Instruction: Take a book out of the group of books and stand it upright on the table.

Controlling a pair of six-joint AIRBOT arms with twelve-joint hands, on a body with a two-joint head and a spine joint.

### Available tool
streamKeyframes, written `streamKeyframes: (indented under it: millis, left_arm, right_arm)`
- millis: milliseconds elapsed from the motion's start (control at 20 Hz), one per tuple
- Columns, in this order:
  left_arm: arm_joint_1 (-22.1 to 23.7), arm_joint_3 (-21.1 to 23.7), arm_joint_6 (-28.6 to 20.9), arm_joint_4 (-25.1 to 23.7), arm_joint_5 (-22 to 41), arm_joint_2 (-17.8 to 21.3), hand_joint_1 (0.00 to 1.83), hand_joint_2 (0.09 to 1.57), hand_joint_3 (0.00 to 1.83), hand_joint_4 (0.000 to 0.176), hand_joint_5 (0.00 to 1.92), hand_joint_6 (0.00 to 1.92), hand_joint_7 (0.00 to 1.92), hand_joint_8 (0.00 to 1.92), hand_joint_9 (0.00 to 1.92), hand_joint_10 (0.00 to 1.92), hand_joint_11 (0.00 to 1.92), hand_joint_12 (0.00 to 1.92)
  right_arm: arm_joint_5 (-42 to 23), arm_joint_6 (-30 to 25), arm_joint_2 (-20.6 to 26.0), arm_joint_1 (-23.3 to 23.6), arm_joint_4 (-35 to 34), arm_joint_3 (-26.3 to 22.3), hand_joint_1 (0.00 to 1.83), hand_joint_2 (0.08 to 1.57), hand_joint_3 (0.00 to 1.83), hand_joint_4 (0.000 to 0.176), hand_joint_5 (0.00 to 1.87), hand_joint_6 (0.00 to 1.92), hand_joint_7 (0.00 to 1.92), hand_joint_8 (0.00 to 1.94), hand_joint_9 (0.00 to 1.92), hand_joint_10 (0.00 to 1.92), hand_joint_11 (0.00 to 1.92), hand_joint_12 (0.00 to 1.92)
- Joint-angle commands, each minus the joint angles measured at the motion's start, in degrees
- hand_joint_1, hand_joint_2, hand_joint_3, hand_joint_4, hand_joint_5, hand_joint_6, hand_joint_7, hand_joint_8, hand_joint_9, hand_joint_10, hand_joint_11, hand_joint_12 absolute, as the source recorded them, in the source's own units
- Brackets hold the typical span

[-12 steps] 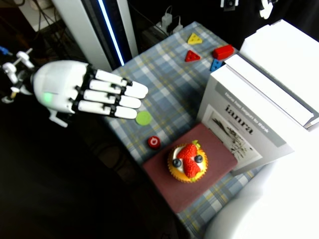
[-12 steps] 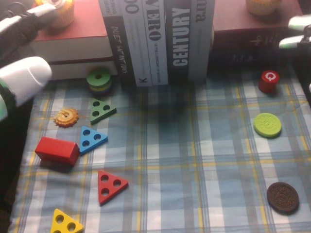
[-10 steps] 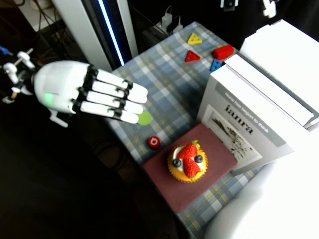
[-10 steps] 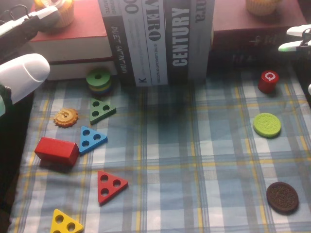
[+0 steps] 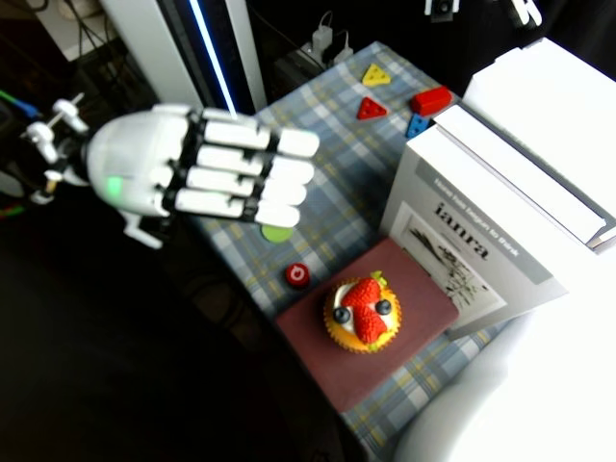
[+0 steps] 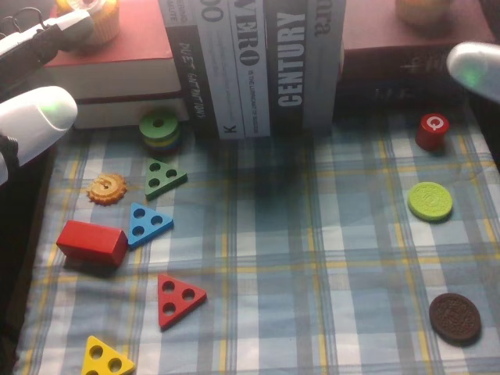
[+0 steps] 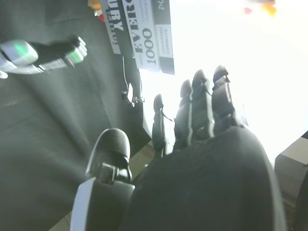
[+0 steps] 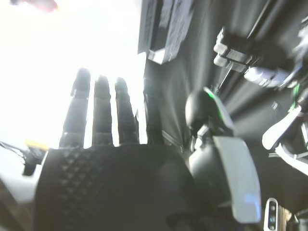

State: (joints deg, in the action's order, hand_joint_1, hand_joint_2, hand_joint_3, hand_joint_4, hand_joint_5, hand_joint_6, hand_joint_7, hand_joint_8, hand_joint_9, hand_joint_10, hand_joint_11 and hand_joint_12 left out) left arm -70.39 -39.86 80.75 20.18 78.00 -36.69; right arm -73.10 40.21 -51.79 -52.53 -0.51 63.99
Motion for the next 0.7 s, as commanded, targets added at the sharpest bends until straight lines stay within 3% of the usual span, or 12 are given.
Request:
streamKeyframes:
  millis: [0, 100, 250, 350, 650]
  left_arm:
    - [0.3, 0.0, -0.4, -0.4, 7.3, -0.2, 0.0, 1.36, 0.0, 0.176, 0.27, 0.01, 0.15, 0.01, 0.11, 0.01, 0.0, 0.0]
    - [0.2, 0.0, -0.7, -0.2, 7.4, -0.3, 0.0, 1.37, 0.0, 0.176, 0.26, 0.0, 0.13, 0.0, 0.11, 0.0, 0.0, 0.0]
    - [0.0, -0.2, -1.1, 0.1, 7.3, -0.7, 0.02, 1.38, 0.0, 0.176, 0.26, 0.0, 0.15, 0.0, 0.11, 0.0, 0.0, 0.0]
    - [0.0, -0.3, -1.3, 0.0, 7.2, -0.9, 0.07, 1.38, 0.0, 0.175, 0.25, 0.0, 0.17, 0.01, 0.11, 0.01, 0.0, 0.0]
    - [-0.2, -0.9, -3.0, 0.2, 6.8, -1.3, 0.13, 1.38, 0.0, 0.176, 0.23, 0.0, 0.19, 0.01, 0.12, 0.01, 0.02, 0.01]
  right_arm:
    - [-5.4, -0.1, -0.3, 1.7, -0.1, 0.6, 0.0, 1.21, 0.0, 0.161, 0.12, 0.0, 0.04, 0.0, 0.0, 0.0, 0.0, 0.08]
    - [-1.2, 0.1, -1.1, 6.7, 3.0, 1.9, 0.0, 1.16, 0.0, 0.15, 0.13, 0.0, 0.04, 0.0, 0.0, 0.0, 0.01, 0.08]
    - [4.2, 0.4, -2.9, 12.1, 6.3, 3.9, 0.0, 1.14, 0.0, 0.175, 0.09, 0.0, 0.0, 0.0, 0.0, 0.0, 0.01, 0.09]
    - [6.7, 0.4, -3.6, 14.6, 7.7, 4.9, 0.0, 1.13, 0.0, 0.176, 0.07, 0.01, 0.0, 0.0, 0.0, 0.0, 0.0, 0.0]
    - [18.1, 4.1, -6.9, 24.1, 13.9, 7.2, 0.0, 1.12, 0.0, 0.176, 0.01, 0.0, 0.0, 0.0, 0.0, 0.0, 0.0, 0.0]
